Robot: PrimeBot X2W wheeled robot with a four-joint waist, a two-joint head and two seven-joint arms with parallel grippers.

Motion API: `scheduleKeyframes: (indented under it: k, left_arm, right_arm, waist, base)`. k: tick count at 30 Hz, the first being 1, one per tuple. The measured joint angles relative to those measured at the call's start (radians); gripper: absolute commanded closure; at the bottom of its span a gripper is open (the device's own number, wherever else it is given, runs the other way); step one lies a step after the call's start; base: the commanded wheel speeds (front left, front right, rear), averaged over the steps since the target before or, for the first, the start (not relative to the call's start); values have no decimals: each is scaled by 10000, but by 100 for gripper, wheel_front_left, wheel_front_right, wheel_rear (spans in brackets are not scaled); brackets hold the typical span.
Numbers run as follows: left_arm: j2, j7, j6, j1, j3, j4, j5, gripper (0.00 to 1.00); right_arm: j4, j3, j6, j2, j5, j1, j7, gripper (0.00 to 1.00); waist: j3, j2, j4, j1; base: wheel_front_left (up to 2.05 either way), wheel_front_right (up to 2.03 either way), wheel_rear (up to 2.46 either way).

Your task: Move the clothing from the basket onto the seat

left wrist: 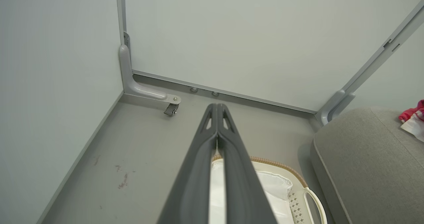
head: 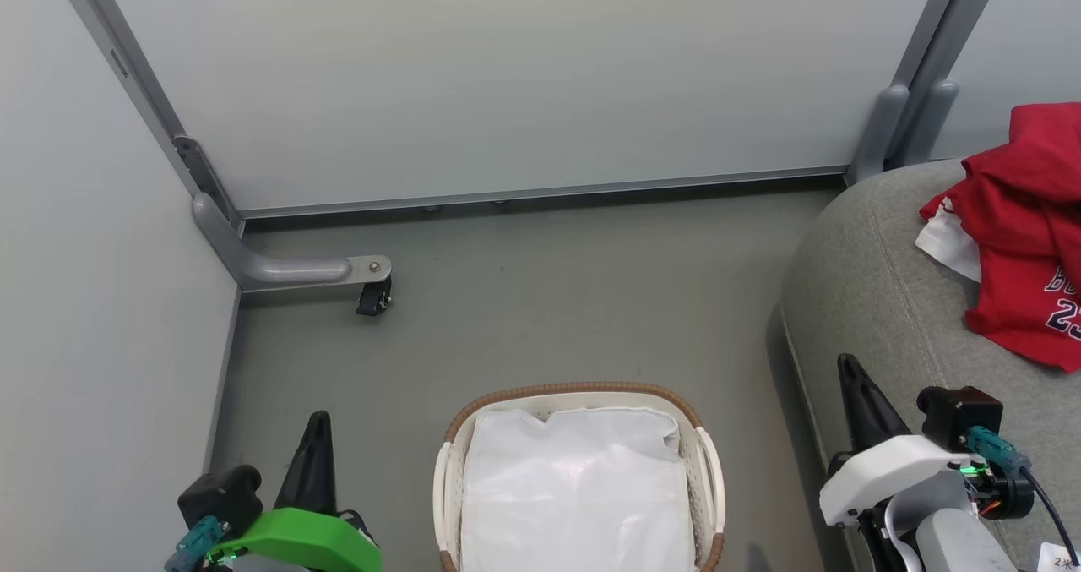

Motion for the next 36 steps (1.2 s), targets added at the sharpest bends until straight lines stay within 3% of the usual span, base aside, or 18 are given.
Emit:
scheduleKeyframes:
  k: [36]
  left_arm:
    - [-4,1507,-42,-62,980,-685,-5005,100]
  right_arm:
    - [-918,-242,0,-19,5902,241,1419,100]
  waist:
    - [-56,0,-39,0]
  base:
    - [0,0,0]
